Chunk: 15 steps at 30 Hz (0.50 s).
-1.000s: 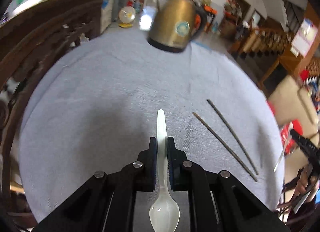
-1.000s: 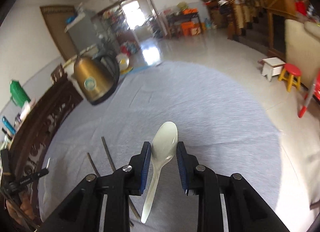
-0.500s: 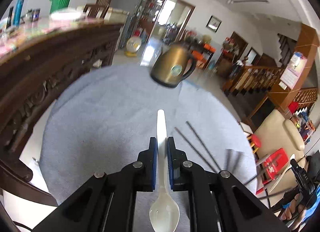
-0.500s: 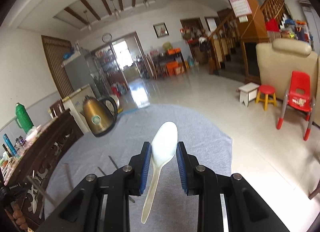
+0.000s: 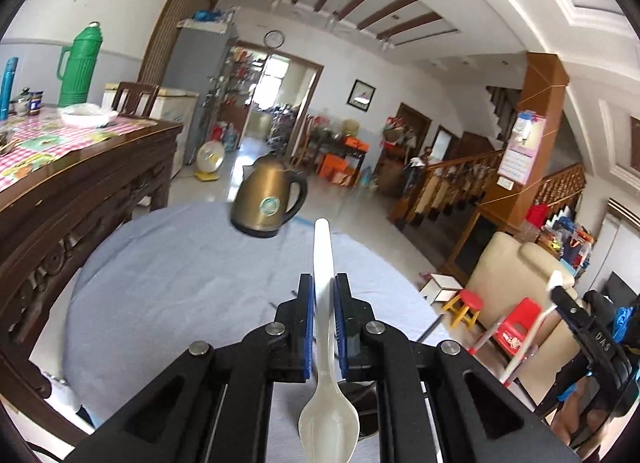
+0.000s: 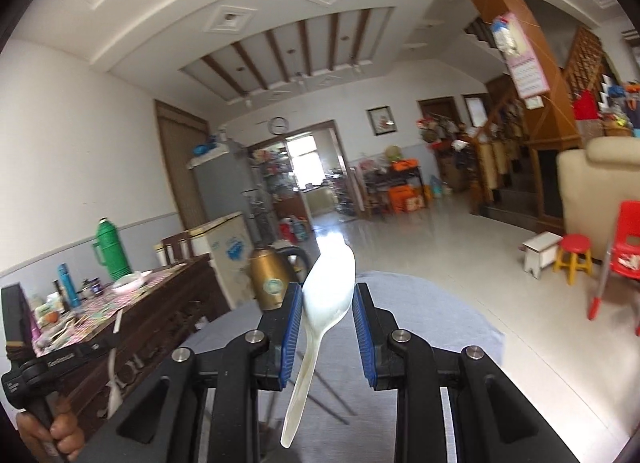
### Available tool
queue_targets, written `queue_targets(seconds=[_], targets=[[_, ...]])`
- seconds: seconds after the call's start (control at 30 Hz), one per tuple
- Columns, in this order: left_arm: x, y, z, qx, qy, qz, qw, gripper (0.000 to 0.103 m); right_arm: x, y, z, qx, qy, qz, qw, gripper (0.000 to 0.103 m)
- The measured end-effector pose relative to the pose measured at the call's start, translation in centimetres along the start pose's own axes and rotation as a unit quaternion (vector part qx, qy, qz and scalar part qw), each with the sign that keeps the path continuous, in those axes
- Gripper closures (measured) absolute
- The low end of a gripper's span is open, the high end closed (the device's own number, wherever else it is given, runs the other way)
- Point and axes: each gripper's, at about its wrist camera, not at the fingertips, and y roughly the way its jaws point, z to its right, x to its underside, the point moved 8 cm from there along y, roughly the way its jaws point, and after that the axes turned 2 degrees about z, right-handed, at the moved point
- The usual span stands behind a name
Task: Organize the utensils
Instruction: 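Lift both white spoons and carry them above the grey holder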
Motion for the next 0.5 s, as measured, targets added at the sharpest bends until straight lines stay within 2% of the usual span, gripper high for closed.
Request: queue_targets(seconds=[0.17,0.5], targets=[[0.7,0.5,1.1,-0.017,0.023,0.003,0.9996,0.093,1.9,1.1,-3.3,-0.035,-0.010,-0.017,0.999,0.075],[1.9,0.9,2.3,-0.039,0.055,-0.002,0.9977,0.093,5.4,3.3,-5.9,-0.059,-0.018,-0.048,0.997,0.075]])
